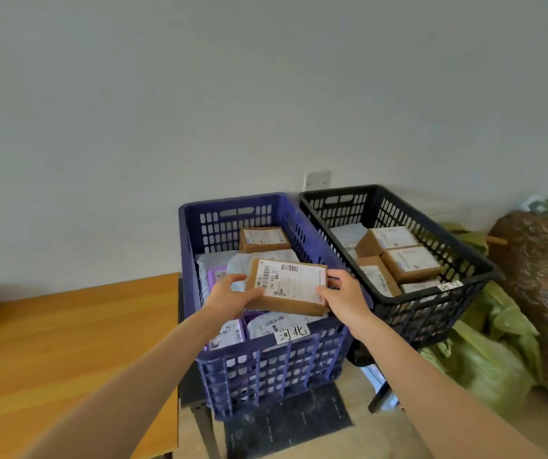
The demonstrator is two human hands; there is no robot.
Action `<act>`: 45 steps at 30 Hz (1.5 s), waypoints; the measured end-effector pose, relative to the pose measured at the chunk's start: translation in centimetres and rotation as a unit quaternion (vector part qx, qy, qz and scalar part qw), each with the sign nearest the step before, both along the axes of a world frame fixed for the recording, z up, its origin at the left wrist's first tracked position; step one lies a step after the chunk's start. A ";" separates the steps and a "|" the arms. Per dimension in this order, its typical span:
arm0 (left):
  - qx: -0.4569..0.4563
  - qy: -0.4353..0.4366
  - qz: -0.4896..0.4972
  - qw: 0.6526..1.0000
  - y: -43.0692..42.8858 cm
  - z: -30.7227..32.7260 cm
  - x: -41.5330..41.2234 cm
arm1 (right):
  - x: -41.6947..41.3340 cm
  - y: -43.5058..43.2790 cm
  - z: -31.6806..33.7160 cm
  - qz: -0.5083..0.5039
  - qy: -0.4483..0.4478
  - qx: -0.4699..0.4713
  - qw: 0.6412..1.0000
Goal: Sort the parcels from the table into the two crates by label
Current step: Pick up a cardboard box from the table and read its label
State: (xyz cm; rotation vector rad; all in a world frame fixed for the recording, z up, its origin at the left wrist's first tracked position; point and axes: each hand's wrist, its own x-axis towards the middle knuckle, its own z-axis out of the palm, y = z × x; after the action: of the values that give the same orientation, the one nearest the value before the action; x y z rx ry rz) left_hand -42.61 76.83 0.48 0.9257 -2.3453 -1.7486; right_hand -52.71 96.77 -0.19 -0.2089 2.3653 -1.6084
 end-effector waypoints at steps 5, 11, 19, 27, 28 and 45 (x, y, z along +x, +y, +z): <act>0.050 -0.045 -0.015 0.998 -0.2 -1.3 -1.7 | -3.3 -0.2 -0.5 0.075 -0.010 0.080 0.994; 0.089 -0.089 0.014 0.992 0.7 -3.1 -3.1 | -6.4 -0.8 -1.5 0.200 -0.055 0.192 0.959; 0.102 -0.163 -0.013 0.981 1.3 -5.8 -4.1 | -8.4 -1.1 -3.7 0.296 -0.110 0.279 0.907; 0.064 -0.220 -0.088 0.969 1.8 -5.6 -4.9 | -9.6 -1.3 -5.0 0.333 -0.131 0.314 0.879; 0.063 -0.213 -0.073 0.972 1.7 -5.5 -5.0 | -9.7 -1.4 -4.9 0.330 -0.135 0.304 0.883; -0.174 -0.166 -0.031 0.970 -3.1 -2.1 -4.3 | -6.4 -7.8 -4.3 0.468 -0.256 0.226 0.815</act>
State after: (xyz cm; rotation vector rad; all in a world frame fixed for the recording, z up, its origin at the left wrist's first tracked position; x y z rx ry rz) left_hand -46.94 73.76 -1.58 1.1643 -2.7885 -1.2088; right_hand -59.11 89.00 -4.46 -0.6236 1.6772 -0.5178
